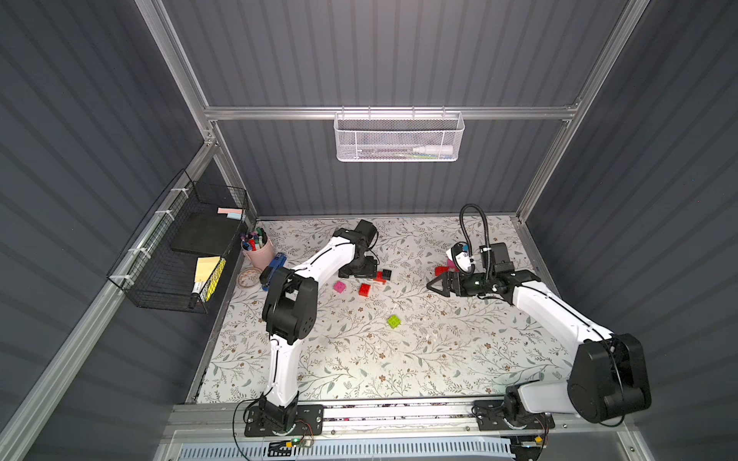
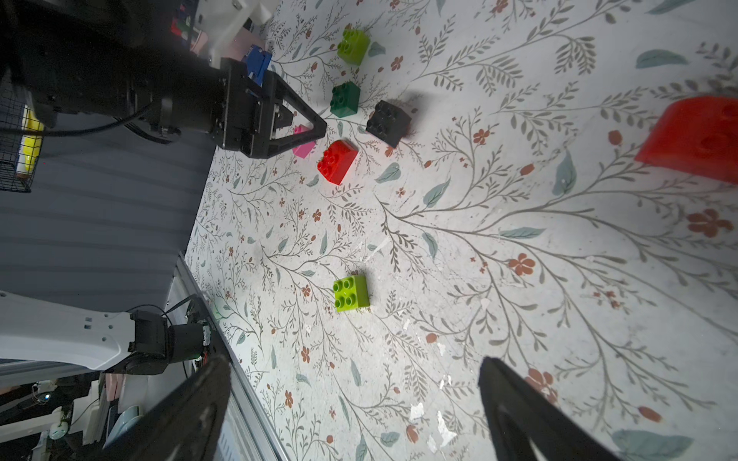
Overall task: Assemble the letter s with lego
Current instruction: Pick up the lego brick from the center of the board.
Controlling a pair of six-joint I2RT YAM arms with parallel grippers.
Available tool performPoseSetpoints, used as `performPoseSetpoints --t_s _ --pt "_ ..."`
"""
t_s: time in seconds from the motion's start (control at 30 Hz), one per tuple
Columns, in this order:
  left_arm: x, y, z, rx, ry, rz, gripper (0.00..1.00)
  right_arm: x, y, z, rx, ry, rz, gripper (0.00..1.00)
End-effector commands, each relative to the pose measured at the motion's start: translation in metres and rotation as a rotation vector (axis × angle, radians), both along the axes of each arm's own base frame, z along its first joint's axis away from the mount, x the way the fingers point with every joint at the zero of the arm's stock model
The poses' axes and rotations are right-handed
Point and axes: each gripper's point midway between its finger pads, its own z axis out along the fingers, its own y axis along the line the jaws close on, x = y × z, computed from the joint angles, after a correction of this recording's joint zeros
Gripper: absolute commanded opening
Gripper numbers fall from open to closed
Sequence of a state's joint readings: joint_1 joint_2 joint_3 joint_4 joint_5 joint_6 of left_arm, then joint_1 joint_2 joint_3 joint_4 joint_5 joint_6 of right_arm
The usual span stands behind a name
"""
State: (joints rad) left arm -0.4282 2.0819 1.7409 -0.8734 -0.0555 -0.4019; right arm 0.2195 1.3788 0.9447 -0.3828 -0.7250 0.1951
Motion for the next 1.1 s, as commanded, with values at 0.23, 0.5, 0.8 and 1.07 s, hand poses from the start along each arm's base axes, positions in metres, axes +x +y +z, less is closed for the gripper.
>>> performPoseSetpoints --t_s 0.23,0.5,0.8,1.07 --pt "0.057 0.004 -0.005 -0.030 -0.090 -0.094 0.82 0.006 0.011 0.005 -0.022 -0.015 0.008 0.99" --pt "0.103 0.010 -0.016 0.055 -0.151 -0.149 0.76 0.008 0.010 0.002 -0.045 -0.003 0.000 0.99" --pt "0.116 0.027 -0.031 0.122 -0.133 -0.144 0.69 0.008 0.010 -0.002 -0.052 0.012 -0.004 0.99" --pt "0.115 0.028 -0.044 0.077 -0.099 -0.135 0.57 0.011 0.011 -0.004 -0.049 0.025 -0.004 0.99"
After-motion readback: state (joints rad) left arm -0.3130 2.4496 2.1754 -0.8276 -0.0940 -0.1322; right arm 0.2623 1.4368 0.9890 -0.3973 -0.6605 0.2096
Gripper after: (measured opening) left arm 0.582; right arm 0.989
